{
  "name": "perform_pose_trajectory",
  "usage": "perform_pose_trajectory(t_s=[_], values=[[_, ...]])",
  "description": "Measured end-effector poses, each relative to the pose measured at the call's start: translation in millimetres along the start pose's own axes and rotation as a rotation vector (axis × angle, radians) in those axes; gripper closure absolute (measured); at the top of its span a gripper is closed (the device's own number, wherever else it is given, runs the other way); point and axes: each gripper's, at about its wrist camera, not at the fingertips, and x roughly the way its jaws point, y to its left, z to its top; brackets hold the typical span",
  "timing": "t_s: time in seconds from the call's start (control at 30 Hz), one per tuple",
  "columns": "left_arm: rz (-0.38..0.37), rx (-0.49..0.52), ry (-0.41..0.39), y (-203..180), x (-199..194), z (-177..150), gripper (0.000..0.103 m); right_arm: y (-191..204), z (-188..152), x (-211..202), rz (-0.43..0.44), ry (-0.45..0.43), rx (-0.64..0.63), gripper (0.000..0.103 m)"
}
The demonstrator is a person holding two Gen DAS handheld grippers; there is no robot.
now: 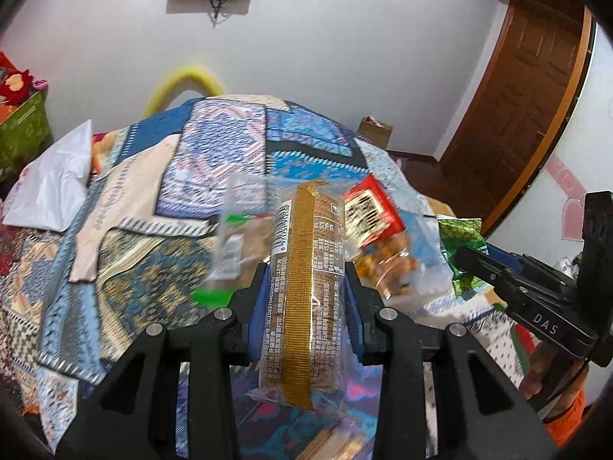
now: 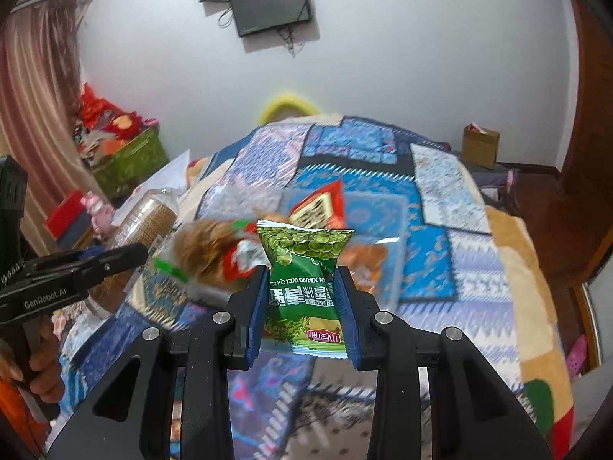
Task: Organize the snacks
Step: 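Lower the biscuit bar into the box with left tool while right drops the green bag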
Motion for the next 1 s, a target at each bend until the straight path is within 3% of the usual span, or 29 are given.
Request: perform_pose_trajectory(t_s=[0.27,0.67,1.0], values=[[-0.025,0.006,0.029,-21.3,47.2,21.8,0.067,-26.1,20.3,14.0,-0.061,-0.014,0.014,0.072],[0.03,0.02,0.045,-26.1,98.8,28.8,0.068,-47.2,33.0,59.2,-0.096,0.037,0.034,0.072],[0.056,0.047,0.048,-28.2,107.8,26.4,0.067,-50.1,27.8,79.2,-0.101,0.073,0.033,0.07]])
